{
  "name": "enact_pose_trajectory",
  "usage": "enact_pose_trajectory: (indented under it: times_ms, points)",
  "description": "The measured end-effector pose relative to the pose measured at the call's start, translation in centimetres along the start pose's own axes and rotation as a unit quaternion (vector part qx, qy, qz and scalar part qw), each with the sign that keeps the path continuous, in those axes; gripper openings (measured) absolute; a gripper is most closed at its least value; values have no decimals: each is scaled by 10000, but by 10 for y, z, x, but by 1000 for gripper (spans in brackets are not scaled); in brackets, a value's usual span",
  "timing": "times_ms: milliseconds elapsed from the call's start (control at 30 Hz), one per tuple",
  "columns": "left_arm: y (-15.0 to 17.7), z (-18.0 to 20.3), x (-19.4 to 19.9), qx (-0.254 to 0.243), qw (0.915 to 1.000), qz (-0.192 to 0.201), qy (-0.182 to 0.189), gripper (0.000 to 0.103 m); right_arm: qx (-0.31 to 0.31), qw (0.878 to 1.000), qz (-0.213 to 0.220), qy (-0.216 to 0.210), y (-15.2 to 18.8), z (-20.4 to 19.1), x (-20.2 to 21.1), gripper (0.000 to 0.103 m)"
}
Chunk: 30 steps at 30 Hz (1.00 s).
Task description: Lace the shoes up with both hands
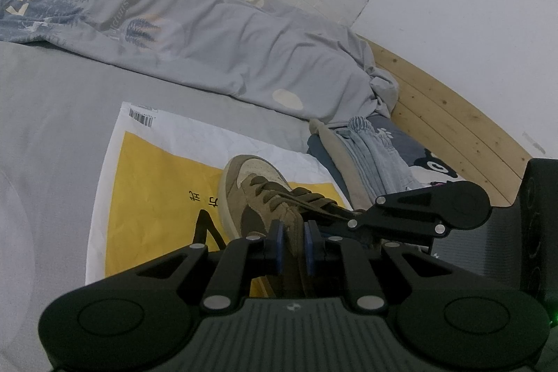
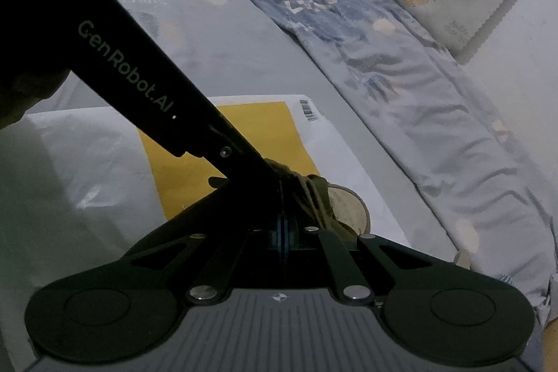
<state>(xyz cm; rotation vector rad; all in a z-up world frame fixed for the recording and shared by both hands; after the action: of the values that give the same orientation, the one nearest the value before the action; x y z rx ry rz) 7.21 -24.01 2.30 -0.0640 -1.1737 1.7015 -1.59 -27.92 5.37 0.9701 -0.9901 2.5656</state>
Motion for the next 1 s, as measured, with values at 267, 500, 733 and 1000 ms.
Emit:
enact_pose_trajectory:
  times_ms: [267, 500, 733, 1000]
  points:
    - [0, 1, 0, 4, 10000, 1, 2, 11, -67, 10000, 41, 35, -1, 1, 2, 1]
    - [0, 1, 0, 1, 10000, 1, -20, 11, -85, 9999, 82, 111, -3, 0, 5, 1]
    - [0, 3, -1, -22, 10000, 2, -49, 10, 13, 9997, 66, 221, -4, -2, 9, 1]
    - [1, 3, 0, -95, 9999, 6, -103, 10, 202, 9986, 93, 487, -9, -4, 13, 1]
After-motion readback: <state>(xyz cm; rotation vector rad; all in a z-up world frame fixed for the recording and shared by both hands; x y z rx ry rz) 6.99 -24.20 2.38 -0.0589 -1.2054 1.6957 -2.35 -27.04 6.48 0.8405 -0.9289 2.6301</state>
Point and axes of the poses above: each gripper's, at about its wrist camera, not at the fingertips, and x roughly against the way its jaws point, z to its right, y to its underside, the point moved 8 cm from there along -x, roughly the way its jaws point, and after that the axes turned 3 degrees about -z, right-handed, at the moved point
